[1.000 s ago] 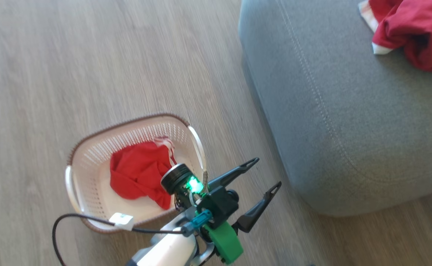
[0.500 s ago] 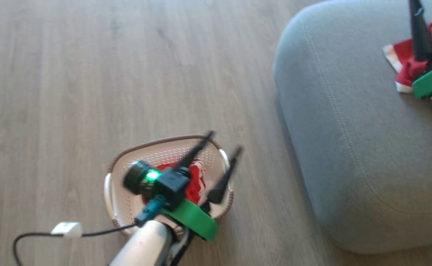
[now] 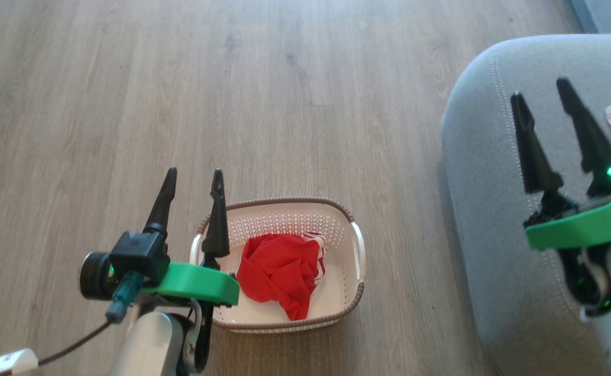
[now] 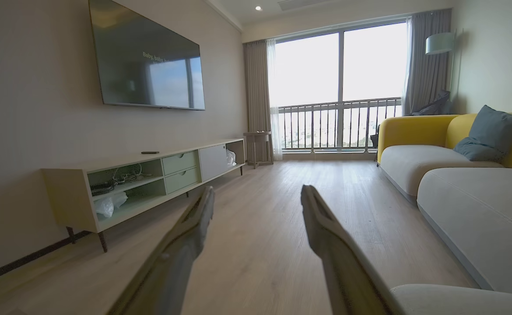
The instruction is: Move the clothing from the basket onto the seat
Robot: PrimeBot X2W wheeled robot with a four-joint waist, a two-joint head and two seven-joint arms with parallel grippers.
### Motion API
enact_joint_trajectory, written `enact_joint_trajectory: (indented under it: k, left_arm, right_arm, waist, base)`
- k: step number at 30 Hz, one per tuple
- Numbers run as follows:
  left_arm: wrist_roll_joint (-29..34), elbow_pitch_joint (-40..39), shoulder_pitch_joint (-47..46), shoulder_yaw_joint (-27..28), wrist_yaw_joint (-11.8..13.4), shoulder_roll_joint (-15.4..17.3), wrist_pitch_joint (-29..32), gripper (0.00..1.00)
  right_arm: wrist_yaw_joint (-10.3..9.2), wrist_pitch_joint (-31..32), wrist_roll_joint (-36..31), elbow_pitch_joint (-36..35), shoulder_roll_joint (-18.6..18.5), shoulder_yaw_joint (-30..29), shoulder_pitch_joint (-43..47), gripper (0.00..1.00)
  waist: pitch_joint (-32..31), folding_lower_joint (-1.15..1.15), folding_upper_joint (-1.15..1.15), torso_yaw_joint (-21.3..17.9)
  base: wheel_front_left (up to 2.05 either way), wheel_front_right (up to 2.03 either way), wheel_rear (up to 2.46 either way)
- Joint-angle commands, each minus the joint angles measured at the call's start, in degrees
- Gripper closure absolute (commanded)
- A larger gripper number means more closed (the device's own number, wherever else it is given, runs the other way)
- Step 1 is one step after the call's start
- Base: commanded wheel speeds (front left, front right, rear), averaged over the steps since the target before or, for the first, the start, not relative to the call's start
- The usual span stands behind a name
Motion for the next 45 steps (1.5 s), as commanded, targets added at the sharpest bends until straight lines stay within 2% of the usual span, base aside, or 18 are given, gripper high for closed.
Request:
enact_joint_trajectory:
  k: [1, 4, 10, 16, 25, 45]
  left_arm:
    - [0.85, -2.48, -0.81, 2.48, 0.82, -0.13, -0.31, 0.0]
    - [3.68, -2.29, 0.07, 2.11, 0.74, -0.13, -0.31, 0.0]
    - [4.8, -1.08, 2.7, 1.28, 1.12, -0.14, -0.31, 0.0]
    - [4.88, -0.27, 3.5, 0.73, 1.45, -0.14, -0.31, 0.0]
    - [4.74, 0.38, 3.41, 0.82, 1.55, -0.14, -0.31, 0.0]
    - [4.58, 0.28, 2.86, -0.23, 2.0, -0.14, -0.31, 0.0]
  right_arm:
    - [-0.01, -0.34, -0.89, -2.21, 0.67, -0.27, 1.14, 0.0]
    - [-0.01, -0.34, -1.87, -1.82, 2.77, -0.98, 4.48, 0.0]
    - [-0.01, -0.34, -4.94, -0.82, 7.87, -3.85, 9.71, 0.0]
    - [-0.01, -0.34, -7.67, 1.1, 10.44, -4.35, 12.75, 0.0]
    - [-0.01, -0.35, -9.06, 1.63, 12.1, -4.37, 13.53, 0.0]
    - [-0.01, -0.35, -9.22, 2.01, 11.73, -4.64, 12.81, 0.0]
  waist:
    - [-0.07, 0.01, 0.0, 0.67]
    - [-0.1, 0.01, 0.0, 1.46]
    - [-1.16, 0.01, 0.0, 2.1]
    - [-1.23, 0.01, 0.0, 2.4]
    - [-1.03, 0.01, 0.0, 1.98]
    - [-0.73, 0.01, 0.0, 1.94]
  base:
    - [0.0, 0.0, 0.0]
    - [0.0, 0.0, 0.0]
    - [0.0, 0.0, 0.0]
    - [0.0, 0.0, 0.0]
    - [0.0, 0.0, 0.0]
    - [0.0, 0.0, 0.0]
